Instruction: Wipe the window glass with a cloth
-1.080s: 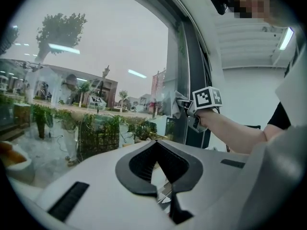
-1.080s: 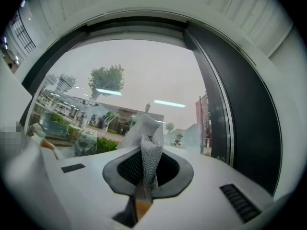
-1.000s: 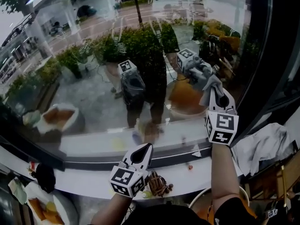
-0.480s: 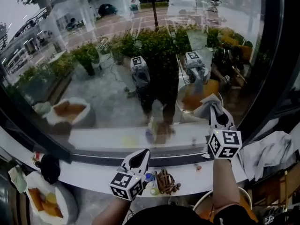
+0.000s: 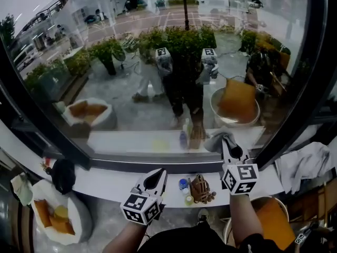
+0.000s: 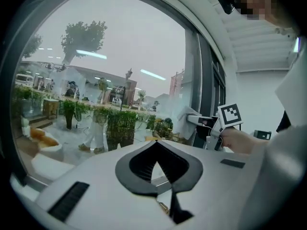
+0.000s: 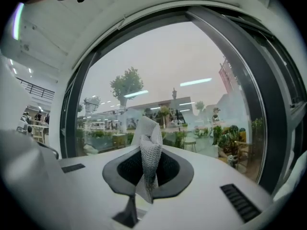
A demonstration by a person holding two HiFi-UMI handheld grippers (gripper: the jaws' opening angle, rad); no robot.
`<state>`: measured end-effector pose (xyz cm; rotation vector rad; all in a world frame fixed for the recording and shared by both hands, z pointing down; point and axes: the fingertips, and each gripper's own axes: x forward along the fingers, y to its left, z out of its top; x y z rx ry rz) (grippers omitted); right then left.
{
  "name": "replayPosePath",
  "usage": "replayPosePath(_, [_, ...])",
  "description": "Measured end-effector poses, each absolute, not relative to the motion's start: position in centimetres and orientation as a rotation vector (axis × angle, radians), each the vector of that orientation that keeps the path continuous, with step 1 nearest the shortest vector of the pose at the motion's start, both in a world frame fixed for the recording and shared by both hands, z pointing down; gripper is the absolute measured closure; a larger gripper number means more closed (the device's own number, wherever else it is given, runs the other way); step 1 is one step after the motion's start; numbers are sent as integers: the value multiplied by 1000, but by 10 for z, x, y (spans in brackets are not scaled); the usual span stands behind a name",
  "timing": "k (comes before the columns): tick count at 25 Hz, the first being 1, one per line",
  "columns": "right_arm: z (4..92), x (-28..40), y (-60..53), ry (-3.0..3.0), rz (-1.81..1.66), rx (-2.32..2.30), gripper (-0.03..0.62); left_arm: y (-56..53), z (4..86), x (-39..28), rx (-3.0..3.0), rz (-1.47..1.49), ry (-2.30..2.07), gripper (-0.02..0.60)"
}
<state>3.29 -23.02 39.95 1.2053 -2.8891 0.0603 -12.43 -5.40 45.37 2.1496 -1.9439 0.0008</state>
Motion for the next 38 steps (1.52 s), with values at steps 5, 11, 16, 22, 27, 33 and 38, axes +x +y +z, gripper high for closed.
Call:
replayPosePath(5, [432, 9, -147, -2881, 166, 1133, 553, 1, 465, -132, 2138, -16, -1928, 574])
replayPosePath(11, [475, -12, -46, -2835, 205, 1018, 553, 63, 492, -130, 2133, -20, -1869, 574])
replayPosePath(16, [495, -18, 8, -2797, 219, 970, 553, 96, 511, -122, 2116, -33, -1824, 574])
replayPosePath(22, [500, -13, 35, -2777, 212, 967, 553, 105, 511, -104, 2164, -21, -1777, 574])
replayPosePath(27, [494, -7, 39, -2790, 203, 969, 553, 105, 503, -101, 2184, -23, -1801, 574])
replayPosePath(33, [486, -10, 44, -2808, 184, 950, 553, 111, 498, -103, 2181, -28, -1829, 574])
replayPosePath(38, [490, -14, 50, -2797, 179, 911, 553, 116, 496, -104, 2170, -46, -1847, 574])
